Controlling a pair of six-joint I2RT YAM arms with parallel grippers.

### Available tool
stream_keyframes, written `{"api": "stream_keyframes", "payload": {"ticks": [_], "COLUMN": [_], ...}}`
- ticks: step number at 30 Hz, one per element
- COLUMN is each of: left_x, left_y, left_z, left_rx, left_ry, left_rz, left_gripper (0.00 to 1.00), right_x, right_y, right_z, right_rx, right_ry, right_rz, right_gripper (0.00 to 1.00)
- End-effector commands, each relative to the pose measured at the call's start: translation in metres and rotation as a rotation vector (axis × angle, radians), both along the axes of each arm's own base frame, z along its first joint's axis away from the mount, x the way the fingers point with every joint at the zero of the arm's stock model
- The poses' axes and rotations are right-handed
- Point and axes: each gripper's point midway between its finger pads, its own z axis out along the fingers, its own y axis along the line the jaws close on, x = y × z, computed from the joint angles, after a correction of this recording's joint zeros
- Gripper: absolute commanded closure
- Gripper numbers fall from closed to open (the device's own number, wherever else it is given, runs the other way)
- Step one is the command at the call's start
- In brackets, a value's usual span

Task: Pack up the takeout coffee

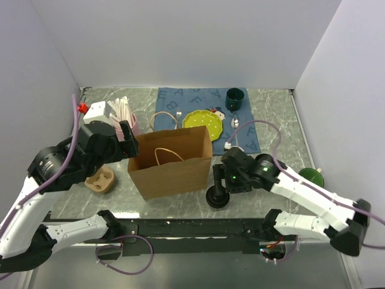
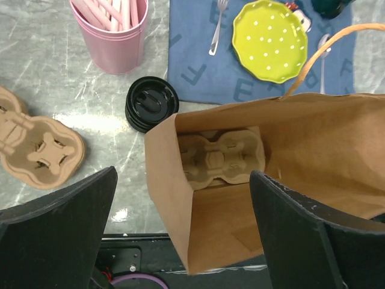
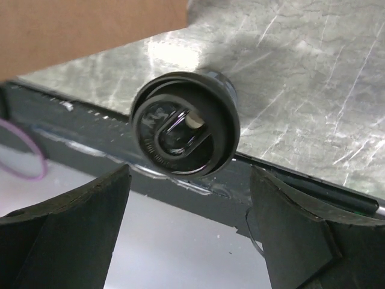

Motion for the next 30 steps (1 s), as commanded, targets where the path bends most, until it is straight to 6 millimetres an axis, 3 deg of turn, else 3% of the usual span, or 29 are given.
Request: {"api": "stream_keyframes", "payload": {"ticks": [1,12,20,30], "left_x": [-0.01,-0.026,-0.029,-0.029], "left_y": [0.012,0.03,0.032,0.033], "left_z": [0.011,0.018,0.019,0.022], "left_rx": [-0.069,-0.095,-0.107,-0.111], "left_ry": [-0.037,-0.056,-0.06,-0.068], "left_rz": [0.035,0.058,0.058,0.055], "left_gripper": [0.01,0.01,0.02,0.04], "right_x": [0.018,0.016,0.006,0.004], "right_y": [0.013,0.021,0.027,0.019], "right_z": [0.014,-0.003,-0.014,-0.026], "right_rx": [-0.041,-0.129,-0.154,-0.28], "right_ry": [-0.086,-0.062,-0.039,-0.034], "right_rz": [-0.073,-0.076,-0.076,-0.087], "right_gripper": [0.12,0.11,0.11,0.14]}}
